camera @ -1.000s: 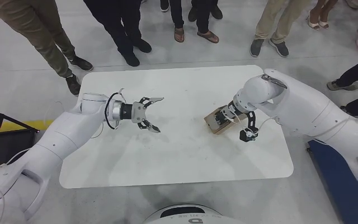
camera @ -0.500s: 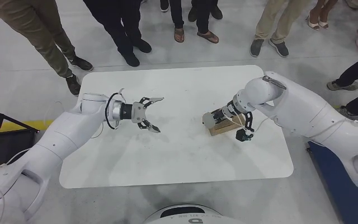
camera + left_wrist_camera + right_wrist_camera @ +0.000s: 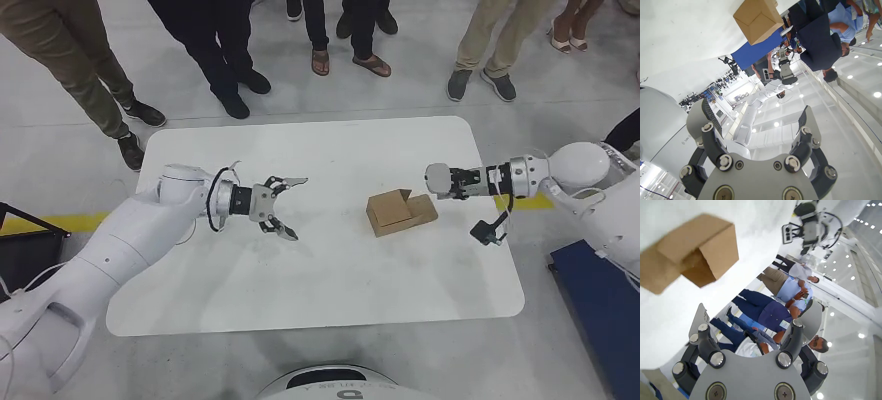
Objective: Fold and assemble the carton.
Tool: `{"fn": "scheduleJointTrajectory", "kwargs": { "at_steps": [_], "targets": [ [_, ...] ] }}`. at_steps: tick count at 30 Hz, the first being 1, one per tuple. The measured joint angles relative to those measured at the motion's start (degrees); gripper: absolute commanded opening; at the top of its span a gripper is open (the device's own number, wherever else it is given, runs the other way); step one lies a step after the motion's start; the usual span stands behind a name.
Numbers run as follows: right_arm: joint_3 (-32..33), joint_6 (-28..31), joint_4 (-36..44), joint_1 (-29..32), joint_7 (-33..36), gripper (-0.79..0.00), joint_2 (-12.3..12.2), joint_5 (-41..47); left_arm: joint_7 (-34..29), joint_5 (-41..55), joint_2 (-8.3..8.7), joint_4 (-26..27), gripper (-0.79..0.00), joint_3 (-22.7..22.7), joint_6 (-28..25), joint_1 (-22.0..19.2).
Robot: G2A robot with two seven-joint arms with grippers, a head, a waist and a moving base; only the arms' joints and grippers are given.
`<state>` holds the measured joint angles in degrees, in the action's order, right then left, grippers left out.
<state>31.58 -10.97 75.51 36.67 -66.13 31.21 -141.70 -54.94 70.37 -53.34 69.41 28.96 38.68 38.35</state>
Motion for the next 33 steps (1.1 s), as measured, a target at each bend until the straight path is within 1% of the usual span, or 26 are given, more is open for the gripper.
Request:
{"fn": "scheduleJointTrajectory", "kwargs": {
  "at_steps": [3,6,8,9,10,12,13,15,16,18,19,22,26,28,29,30,31,32,33],
  "targets": [
    [-0.1,0.6,0.1,-0.2,1.3,0.000,0.1,-2.3,0.7,-0.5,-0.24,0.1,0.000,0.1,-0.5,-0.5],
    [-0.1,0.6,0.1,-0.2,1.4,0.000,0.1,-2.3,0.6,-0.4,-0.20,0.1,0.000,0.1,-0.4,-0.4],
    [-0.6,2.7,0.4,1.4,-0.8,0.000,0.8,-0.2,0.6,-0.4,-0.20,0.1,0.000,0.1,-0.4,-0.4],
    [-0.6,5.1,-0.6,2.1,-3.3,0.000,1.3,2.3,0.6,-0.4,-0.20,0.1,0.000,0.1,-0.4,-0.4],
    [-0.3,8.9,-3.8,2.1,-8.1,0.000,2.2,7.5,0.6,-0.4,-0.21,0.1,0.000,0.1,-0.4,-0.4],
    [-0.2,14.2,-11.4,1.6,-14.9,0.000,3.4,18.1,0.6,-0.4,-0.20,0.1,0.000,0.1,-0.4,-0.4],
    [-0.3,17.6,-16.1,1.2,-17.6,0.000,4.2,25.1,0.6,-0.4,-0.21,0.1,0.000,0.1,-0.4,-0.4],
    [-0.7,23.5,-21.2,1.1,-19.8,0.000,5.2,33.9,0.6,-0.4,-0.20,0.1,0.000,0.1,-0.4,-0.4],
    [-1.5,28.2,-23.1,1.1,-20.5,0.000,5.8,38.0,0.6,-0.4,-0.20,0.1,0.000,0.1,-0.4,-0.4],
    [-2.1,33.1,-23.5,1.0,-19.4,0.000,6.1,41.4,0.6,-0.4,-0.20,0.1,0.000,0.1,-0.4,-0.4],
    [-2.1,33.9,-23.4,1.0,-18.6,0.000,6.1,41.6,0.6,-0.4,-0.20,0.1,0.000,0.1,-0.4,-0.4],
    [-2.1,30.8,-23.3,1.0,-18.5,0.000,6.1,41.3,0.6,-0.4,-0.20,0.1,0.000,0.1,-0.4,-0.4],
    [-2.6,30.1,-22.7,1.0,-18.0,0.000,6.3,40.7,0.6,-0.4,-0.20,0.1,0.000,0.1,-0.4,-0.4],
    [-5.2,30.4,-19.4,1.7,-13.6,0.000,7.2,37.9,0.6,-0.4,-0.20,0.1,0.000,0.1,-0.4,-0.4],
    [-6.8,32.1,-18.0,2.2,-10.5,0.000,7.6,37.5,0.6,-0.4,-0.20,0.1,0.000,0.1,-0.4,-0.4],
    [-9.2,36.2,-16.6,2.3,-6.1,-0.068,7.7,38.6,0.6,-0.4,-0.21,0.1,0.000,0.1,-0.4,-0.4],
    [-11.0,40.2,-16.1,1.7,-3.1,-0.108,7.7,40.6,0.6,-0.4,-0.20,0.1,0.000,0.1,-0.4,-0.4],
    [-12.9,44.4,-15.5,0.8,-0.3,-0.222,7.6,42.7,0.6,-0.4,-0.20,0.1,0.000,0.1,-0.4,-0.4],
    [-15.3,49.2,-14.9,-0.5,2.6,-0.308,7.4,44.6,0.6,-0.4,-0.20,0.1,0.000,0.1,-0.4,-0.4]
  ]
}}
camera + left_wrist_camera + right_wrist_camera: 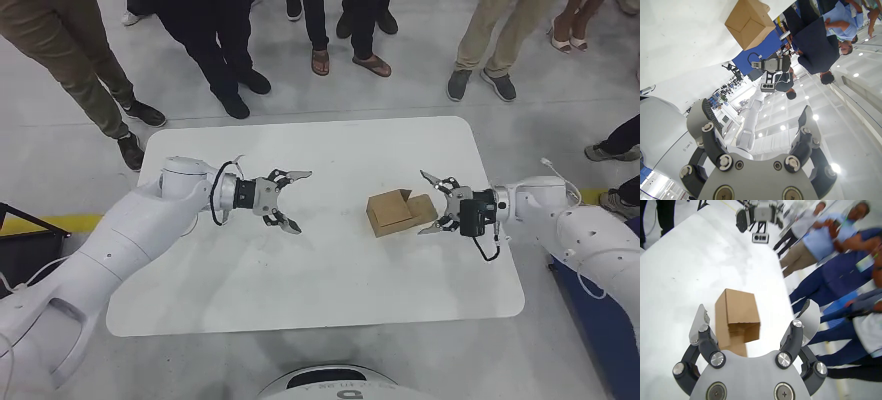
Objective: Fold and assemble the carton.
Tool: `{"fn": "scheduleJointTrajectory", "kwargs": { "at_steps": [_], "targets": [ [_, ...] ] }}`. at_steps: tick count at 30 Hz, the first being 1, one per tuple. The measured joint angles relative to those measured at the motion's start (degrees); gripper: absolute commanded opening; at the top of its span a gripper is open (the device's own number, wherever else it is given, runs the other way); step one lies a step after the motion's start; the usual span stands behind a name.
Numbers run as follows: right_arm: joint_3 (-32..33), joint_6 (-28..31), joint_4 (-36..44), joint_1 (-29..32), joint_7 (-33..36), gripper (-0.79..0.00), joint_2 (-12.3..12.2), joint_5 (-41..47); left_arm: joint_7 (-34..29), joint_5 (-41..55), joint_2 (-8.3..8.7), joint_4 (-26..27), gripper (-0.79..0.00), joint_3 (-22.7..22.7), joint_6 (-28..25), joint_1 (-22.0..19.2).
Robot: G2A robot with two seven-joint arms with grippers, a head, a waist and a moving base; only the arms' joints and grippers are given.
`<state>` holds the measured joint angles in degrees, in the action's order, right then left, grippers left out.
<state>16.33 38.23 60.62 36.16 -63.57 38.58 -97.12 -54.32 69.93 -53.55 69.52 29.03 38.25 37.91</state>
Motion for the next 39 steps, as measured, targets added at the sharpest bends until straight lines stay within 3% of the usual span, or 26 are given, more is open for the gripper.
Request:
{"fn": "scheduleJointTrajectory", "kwargs": {
  "at_steps": [2,4,6,9,13,21,27,30,32,33,34,39],
  "targets": [
    [-3.2,4.3,0.4,-1.8,2.3,-0.400,-0.4,1.3,0.0,0.0,0.00,0.0,0.000,0.0,0.0,0.0],
    [-5.9,4.9,0.4,-3.4,2.2,-0.505,-0.8,4.1,0.0,0.0,0.00,0.0,0.000,0.0,0.0,0.0],
    [-6.7,5.0,0.3,-3.9,2.6,-0.465,-1.2,6.4,0.0,0.0,0.00,0.0,0.000,0.0,0.0,0.0],
    [-6.6,7.0,-0.8,-3.9,4.4,-0.471,-1.4,8.5,0.0,0.0,0.00,0.0,0.000,0.0,0.0,0.0],
    [-6.6,10.4,-2.9,-2.9,7.9,-0.394,-0.6,9.6,0.0,0.0,0.00,0.0,0.000,0.0,0.0,0.0],
    [-6.6,11.3,-7.4,-2.3,8.8,-0.376,2.5,11.5,0.0,0.0,0.00,0.0,0.000,0.0,0.0,0.0],
    [-6.6,10.8,-10.9,-2.0,8.2,-0.431,4.2,11.6,0.0,0.0,0.00,0.0,0.000,0.0,0.0,0.0],
    [-6.6,11.6,-11.6,-1.4,9.1,-0.474,5.1,10.7,0.0,0.0,0.00,0.0,0.000,0.0,0.0,0.0],
    [-6.6,12.1,-12.4,-1.1,9.6,-0.551,5.8,10.7,0.0,0.0,0.00,0.0,0.000,0.0,0.0,0.0],
    [-6.6,12.3,-12.7,-1.0,9.8,-0.727,6.1,10.5,0.0,0.0,0.00,0.0,0.000,0.0,0.0,0.0],
    [-6.6,12.4,-13.0,-1.0,9.9,-0.785,6.4,10.5,0.0,0.0,0.00,0.0,0.000,0.0,0.0,0.0],
    [-6.6,12.1,-12.9,-3.4,9.5,-0.785,6.4,7.4,0.0,0.0,0.00,0.0,0.000,0.0,0.0,0.0]
  ]
}}
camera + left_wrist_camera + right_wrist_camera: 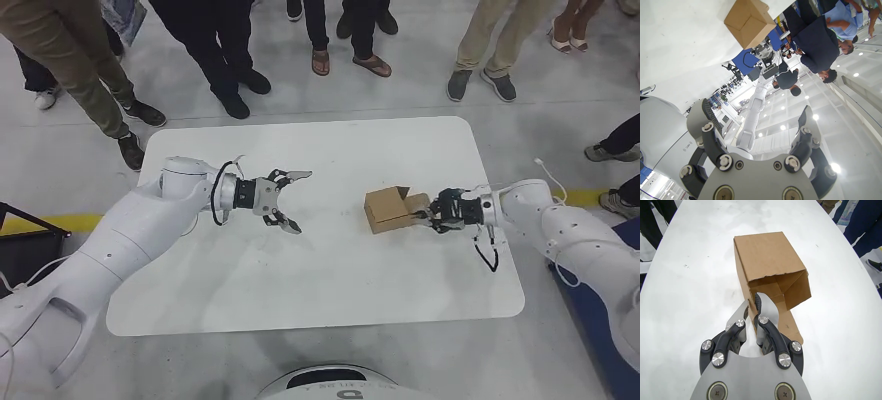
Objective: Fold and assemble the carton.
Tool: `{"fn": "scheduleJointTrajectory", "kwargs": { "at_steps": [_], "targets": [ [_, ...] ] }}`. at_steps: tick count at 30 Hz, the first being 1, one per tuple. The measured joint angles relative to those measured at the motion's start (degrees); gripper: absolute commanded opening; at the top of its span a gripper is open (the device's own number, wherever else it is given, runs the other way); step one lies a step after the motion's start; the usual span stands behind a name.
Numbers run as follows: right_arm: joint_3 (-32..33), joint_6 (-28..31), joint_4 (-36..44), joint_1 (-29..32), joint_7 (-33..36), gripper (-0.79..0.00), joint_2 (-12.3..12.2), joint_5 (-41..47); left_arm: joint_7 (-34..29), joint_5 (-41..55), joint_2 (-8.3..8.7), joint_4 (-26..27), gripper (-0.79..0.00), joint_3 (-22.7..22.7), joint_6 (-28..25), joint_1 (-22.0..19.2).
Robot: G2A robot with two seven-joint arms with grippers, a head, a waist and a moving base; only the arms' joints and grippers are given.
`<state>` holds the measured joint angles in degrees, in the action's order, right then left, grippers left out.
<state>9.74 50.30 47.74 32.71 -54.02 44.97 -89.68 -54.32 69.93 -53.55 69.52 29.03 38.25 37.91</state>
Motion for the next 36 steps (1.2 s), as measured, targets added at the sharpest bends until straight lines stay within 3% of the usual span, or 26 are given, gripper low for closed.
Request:
{"fn": "scheduleJointTrajectory", "kwargs": {
  "at_steps": [9,15,27,30,36],
  "targets": [
    [0.0,4.0,9.1,-8.7,4.0,-0.785,-4.3,-15.3,0.0,0.0,0.00,0.0,0.000,0.0,0.0,0.0],
    [0.0,6.2,15.8,-11.8,6.3,-0.785,-7.5,-19.7,0.0,0.0,0.00,0.0,0.000,0.0,0.0,0.0],
    [0.0,5.5,16.4,-11.6,7.0,-0.785,-7.6,-20.5,1.6,0.9,0.27,0.3,0.000,1.9,-0.6,2.0],
    [0.0,3.2,23.4,-11.4,14.0,-0.785,-7.4,-25.9,1.3,0.8,0.45,0.8,0.000,2.9,0.3,2.5],
    [0.4,7.1,42.7,-12.9,27.7,-0.785,-8.6,-40.0,1.3,0.0,0.30,2.6,0.000,4.1,1.8,3.2]
  ]
}}
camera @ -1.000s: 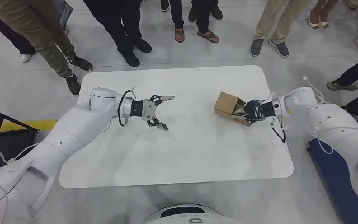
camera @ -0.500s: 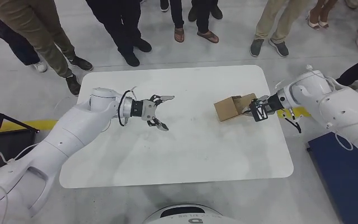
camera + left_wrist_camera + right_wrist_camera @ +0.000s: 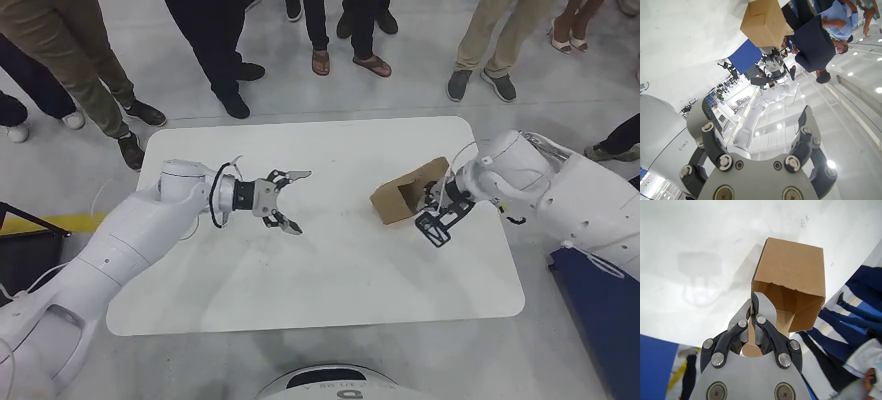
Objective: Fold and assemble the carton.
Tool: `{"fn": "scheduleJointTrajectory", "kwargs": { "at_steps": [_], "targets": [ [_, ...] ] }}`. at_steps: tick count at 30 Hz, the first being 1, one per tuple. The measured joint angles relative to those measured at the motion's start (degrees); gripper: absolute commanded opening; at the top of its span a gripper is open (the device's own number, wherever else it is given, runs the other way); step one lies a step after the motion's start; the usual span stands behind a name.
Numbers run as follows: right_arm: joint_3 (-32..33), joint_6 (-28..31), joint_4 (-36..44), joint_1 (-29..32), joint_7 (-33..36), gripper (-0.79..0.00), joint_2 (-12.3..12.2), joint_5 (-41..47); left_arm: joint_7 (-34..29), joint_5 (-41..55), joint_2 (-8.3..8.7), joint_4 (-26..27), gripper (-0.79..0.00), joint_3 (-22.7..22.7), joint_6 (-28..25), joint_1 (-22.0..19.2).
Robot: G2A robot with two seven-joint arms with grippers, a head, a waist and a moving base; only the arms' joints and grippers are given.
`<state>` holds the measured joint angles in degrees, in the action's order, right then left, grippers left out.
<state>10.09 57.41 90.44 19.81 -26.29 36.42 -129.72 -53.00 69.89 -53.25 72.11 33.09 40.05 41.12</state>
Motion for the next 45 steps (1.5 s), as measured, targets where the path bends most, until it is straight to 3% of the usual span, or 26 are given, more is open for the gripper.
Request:
{"fn": "scheduleJointTrajectory", "kwargs": {
  "at_steps": [8,15,16,18,19,23,27,32,35,36,37,38,39,40,41,45],
  "targets": [
    [1.5,0.6,12.8,-1.1,6.1,-0.785,-3.6,-4.9,0.6,-0.8,-0.47,0.4,0.000,1.0,0.0,1.1],
    [-0.4,0.6,19.9,2.9,9.5,-0.785,-4.9,-18.1,1.0,-1.7,-0.67,0.5,0.000,2.1,-0.4,2.3],
    [-0.4,0.6,20.0,3.7,9.2,-0.730,-4.9,-20.0,1.0,-1.8,-0.69,0.6,0.000,2.4,-0.3,2.5],
    [-0.3,0.6,20.0,4.7,8.4,-0.034,-4.7,-22.4,1.2,-2.1,-0.73,0.7,0.000,2.7,-0.3,2.7],
    [-0.3,0.6,19.8,5.2,7.3,-0.012,-4.5,-23.6,1.2,-2.2,-0.75,0.8,0.000,2.9,-0.3,2.9],
    [-0.3,0.6,18.2,5.7,3.7,0.000,-3.8,-26.5,1.5,-2.6,-0.82,1.0,0.000,3.6,-0.1,3.5],
    [1.6,0.6,17.5,4.0,3.0,0.000,-3.9,-22.9,1.7,-2.9,-0.87,1.2,0.000,4.3,0.1,4.1],
    [8.8,-0.4,15.4,4.4,4.9,0.000,-6.2,-10.0,1.8,-3.3,-0.98,1.7,0.000,5.0,0.6,4.8],
    [15.4,-7.1,9.5,7.4,1.4,0.000,-9.1,3.8,1.5,-3.1,-0.98,1.7,0.000,5.7,0.9,5.2],
    [17.0,-9.5,7.2,8.8,-0.4,-0.052,-10.2,7.8,1.5,-3.1,-0.98,1.7,0.000,5.9,0.9,5.3],
    [18.8,-12.7,4.0,11.0,-3.2,-0.031,-11.7,12.3,1.3,-3.1,-0.97,1.6,0.000,6.1,1.1,5.6],
    [19.8,-14.7,1.5,12.7,-5.3,-0.065,-12.8,15.4,1.1,-2.8,-0.98,1.5,0.000,6.2,1.3,5.8],
    [20.5,-16.3,-0.9,14.6,-7.6,-0.225,-13.8,18.5,0.8,-2.6,-1.00,1.4,0.000,6.4,1.5,5.9],
    [21.1,-17.6,-3.9,16.9,-10.8,-0.259,-14.9,22.7,0.7,-2.6,-1.04,1.3,0.000,6.5,1.6,6.1],
    [21.3,-17.9,-6.0,18.6,-13.0,-0.015,-15.4,25.9,0.5,-2.5,-1.09,1.2,0.000,6.6,1.8,6.2],
    [21.2,-14.8,-9.8,22.6,-19.3,0.000,-16.1,36.5,0.0,-2.2,-1.25,0.9,0.000,6.6,2.3,6.2]
  ]
}}
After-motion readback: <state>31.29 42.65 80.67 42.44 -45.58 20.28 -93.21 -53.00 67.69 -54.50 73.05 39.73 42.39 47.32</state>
